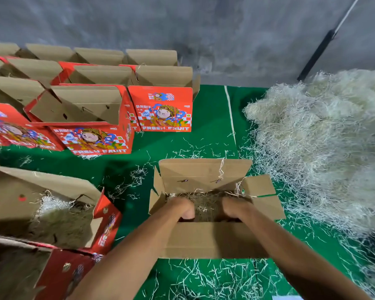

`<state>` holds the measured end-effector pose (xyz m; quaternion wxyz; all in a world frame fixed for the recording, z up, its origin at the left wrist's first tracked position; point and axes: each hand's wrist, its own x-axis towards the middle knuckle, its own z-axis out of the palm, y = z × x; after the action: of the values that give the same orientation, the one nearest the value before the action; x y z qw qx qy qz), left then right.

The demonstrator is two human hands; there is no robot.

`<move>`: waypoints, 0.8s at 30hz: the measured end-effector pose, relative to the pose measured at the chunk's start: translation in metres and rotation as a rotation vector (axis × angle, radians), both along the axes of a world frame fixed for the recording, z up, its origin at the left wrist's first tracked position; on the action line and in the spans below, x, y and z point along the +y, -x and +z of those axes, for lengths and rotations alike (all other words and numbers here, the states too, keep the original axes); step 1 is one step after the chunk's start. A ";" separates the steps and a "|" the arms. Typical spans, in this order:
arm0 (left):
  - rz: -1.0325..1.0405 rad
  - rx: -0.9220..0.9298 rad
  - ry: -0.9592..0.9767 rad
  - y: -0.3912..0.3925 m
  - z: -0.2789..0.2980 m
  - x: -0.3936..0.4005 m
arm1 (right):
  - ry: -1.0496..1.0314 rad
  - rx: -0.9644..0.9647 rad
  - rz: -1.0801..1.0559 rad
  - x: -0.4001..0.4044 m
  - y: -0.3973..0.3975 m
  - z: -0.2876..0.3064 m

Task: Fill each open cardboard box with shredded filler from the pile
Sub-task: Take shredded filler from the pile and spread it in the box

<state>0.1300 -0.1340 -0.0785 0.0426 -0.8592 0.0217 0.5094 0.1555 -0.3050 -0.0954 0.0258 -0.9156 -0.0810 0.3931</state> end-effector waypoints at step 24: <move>0.211 -0.151 0.656 0.055 0.073 -0.061 | -1.367 -0.438 -0.398 -0.031 0.017 0.143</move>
<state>0.0747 -0.1949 -0.0052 -0.2871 -0.8598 0.0921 0.4120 0.1385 -0.3363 0.0475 0.6433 -0.7503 -0.1435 0.0514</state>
